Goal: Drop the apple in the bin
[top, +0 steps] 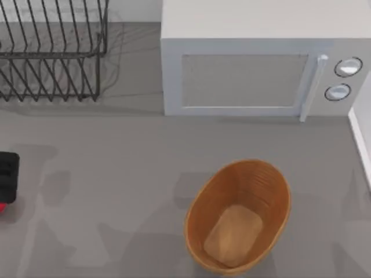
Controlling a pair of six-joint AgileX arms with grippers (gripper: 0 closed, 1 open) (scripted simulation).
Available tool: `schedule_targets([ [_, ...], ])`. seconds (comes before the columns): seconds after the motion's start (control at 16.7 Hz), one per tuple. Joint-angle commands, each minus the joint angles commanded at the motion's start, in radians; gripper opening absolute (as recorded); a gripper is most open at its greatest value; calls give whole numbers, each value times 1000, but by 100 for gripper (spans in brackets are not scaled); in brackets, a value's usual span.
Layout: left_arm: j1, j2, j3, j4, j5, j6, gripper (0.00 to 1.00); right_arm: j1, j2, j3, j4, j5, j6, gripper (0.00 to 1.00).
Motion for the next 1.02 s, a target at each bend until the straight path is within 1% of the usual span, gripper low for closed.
schedule_targets([
  [0.24,29,412,232,-211,-2,60,100,0,0,0,0,0,0,100],
  [0.48,52,671,410,-361,-8,100,100,0,0,0,0,0,0,100],
  [0.72,65,769,497,-422,-15,114,100,0,0,0,0,0,0,100],
  [1.02,60,769,497,-422,-15,114,100,0,0,0,0,0,0,100],
])
